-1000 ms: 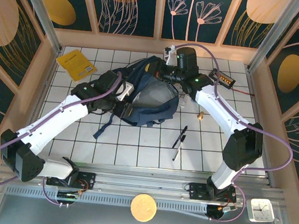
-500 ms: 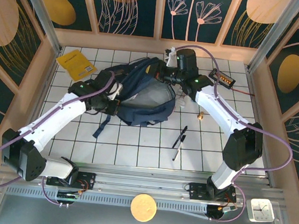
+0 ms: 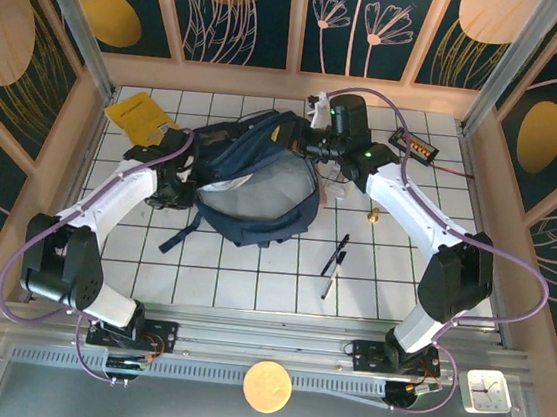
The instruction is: Pack the student bag
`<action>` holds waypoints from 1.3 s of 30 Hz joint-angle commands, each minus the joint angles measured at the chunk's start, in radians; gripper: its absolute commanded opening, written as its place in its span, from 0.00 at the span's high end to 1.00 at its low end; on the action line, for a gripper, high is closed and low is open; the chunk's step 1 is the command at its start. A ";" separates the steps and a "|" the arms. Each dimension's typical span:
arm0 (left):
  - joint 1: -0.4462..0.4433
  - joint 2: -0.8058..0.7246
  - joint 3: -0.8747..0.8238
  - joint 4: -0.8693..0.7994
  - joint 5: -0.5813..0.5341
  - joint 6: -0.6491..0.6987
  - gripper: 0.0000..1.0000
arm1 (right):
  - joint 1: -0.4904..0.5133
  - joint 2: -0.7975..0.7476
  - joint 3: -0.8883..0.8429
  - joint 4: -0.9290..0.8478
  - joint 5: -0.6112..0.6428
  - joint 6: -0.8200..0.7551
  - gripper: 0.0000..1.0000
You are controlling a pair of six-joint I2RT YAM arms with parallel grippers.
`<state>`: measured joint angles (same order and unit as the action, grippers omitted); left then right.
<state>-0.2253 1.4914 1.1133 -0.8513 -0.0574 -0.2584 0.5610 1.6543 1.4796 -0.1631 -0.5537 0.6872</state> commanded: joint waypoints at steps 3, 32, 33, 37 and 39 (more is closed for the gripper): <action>0.070 -0.073 0.005 0.032 0.007 0.006 0.72 | -0.008 -0.021 0.062 0.138 -0.036 0.016 1.00; -0.238 0.011 0.342 0.177 -0.123 0.197 1.00 | 0.065 0.101 0.170 0.213 -0.117 0.125 0.91; -0.238 0.023 0.354 0.173 -0.143 0.176 1.00 | 0.053 0.087 0.160 0.197 -0.124 0.121 0.78; -0.238 0.070 0.433 0.141 -0.167 0.120 1.00 | -0.009 -0.037 0.083 0.060 -0.076 0.037 0.48; -0.237 0.109 0.494 0.084 -0.196 0.106 1.00 | -0.095 -0.127 0.022 -0.020 -0.043 -0.011 0.41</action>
<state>-0.4751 1.5723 1.5185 -0.7029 -0.1566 -0.1024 0.5499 1.7061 1.5414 -0.1162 -0.6205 0.7624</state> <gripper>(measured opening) 0.071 0.566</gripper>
